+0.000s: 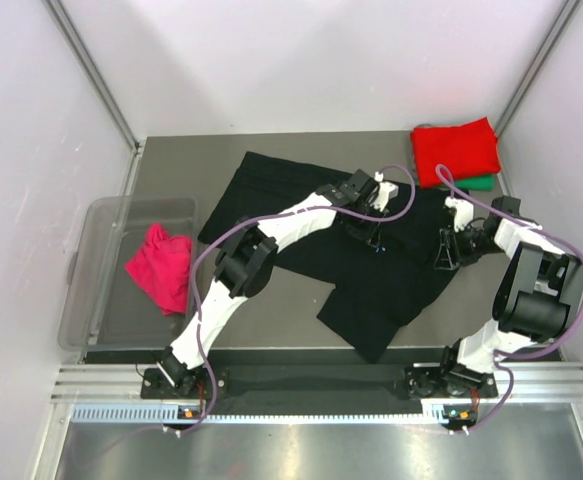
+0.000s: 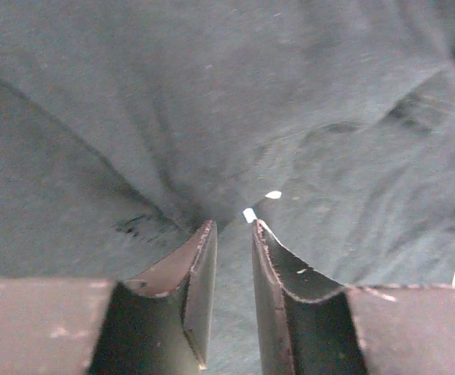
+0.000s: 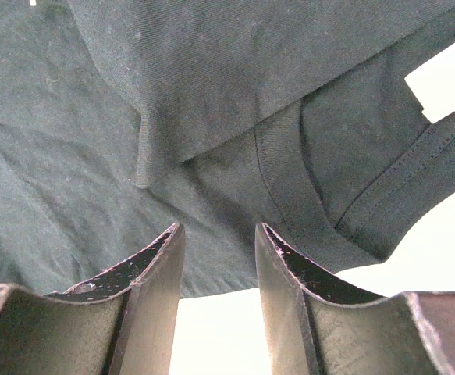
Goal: Fold and stack the t-shirts
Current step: Fold the tshirt
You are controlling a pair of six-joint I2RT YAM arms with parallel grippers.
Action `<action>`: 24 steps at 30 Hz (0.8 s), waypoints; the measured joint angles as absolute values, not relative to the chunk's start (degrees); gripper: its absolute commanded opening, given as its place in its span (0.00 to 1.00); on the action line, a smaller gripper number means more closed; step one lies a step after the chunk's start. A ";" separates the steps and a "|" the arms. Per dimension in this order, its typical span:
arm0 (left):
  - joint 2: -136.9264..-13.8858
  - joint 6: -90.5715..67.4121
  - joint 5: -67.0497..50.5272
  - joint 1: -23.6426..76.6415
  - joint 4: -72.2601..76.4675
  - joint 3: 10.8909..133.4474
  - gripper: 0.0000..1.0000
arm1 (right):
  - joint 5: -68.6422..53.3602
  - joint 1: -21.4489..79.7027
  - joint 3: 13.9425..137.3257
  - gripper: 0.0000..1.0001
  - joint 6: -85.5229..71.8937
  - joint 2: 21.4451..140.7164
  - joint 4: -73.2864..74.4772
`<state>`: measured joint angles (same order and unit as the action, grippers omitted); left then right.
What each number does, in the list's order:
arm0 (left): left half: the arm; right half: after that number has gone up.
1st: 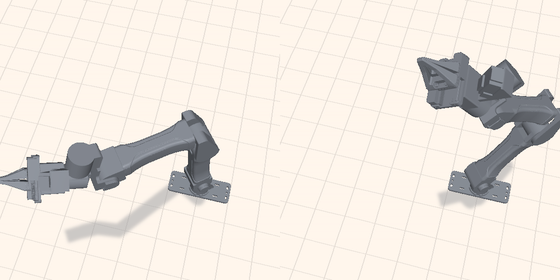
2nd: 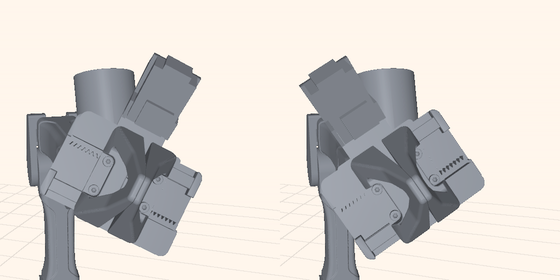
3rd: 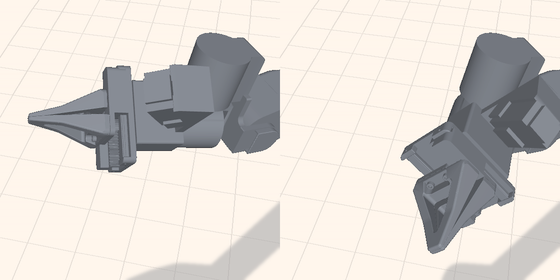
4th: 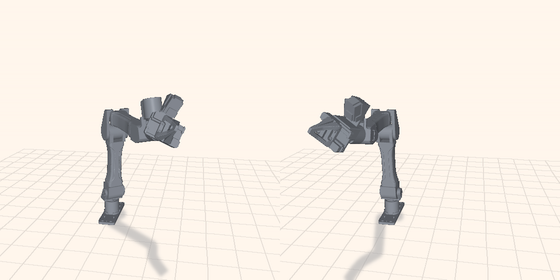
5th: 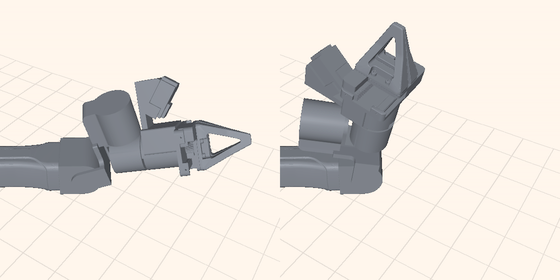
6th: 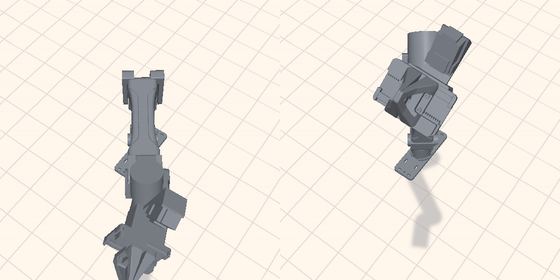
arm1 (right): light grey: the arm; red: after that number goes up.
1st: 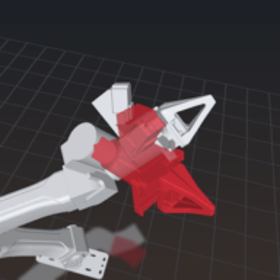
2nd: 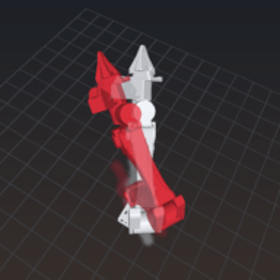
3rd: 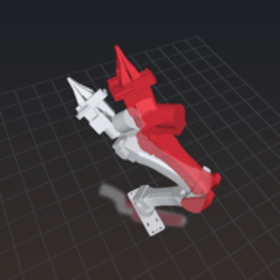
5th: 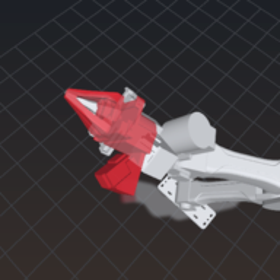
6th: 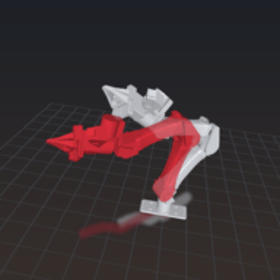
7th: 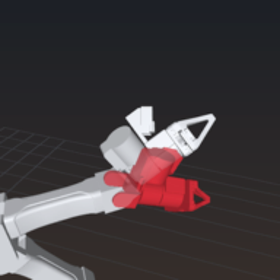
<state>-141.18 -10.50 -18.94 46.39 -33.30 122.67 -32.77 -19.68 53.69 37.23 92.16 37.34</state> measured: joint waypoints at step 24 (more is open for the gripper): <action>-142.15 -7.44 -9.34 48.07 -35.05 123.98 0.39 | -33.34 -19.68 53.69 0.41 37.30 92.27 37.41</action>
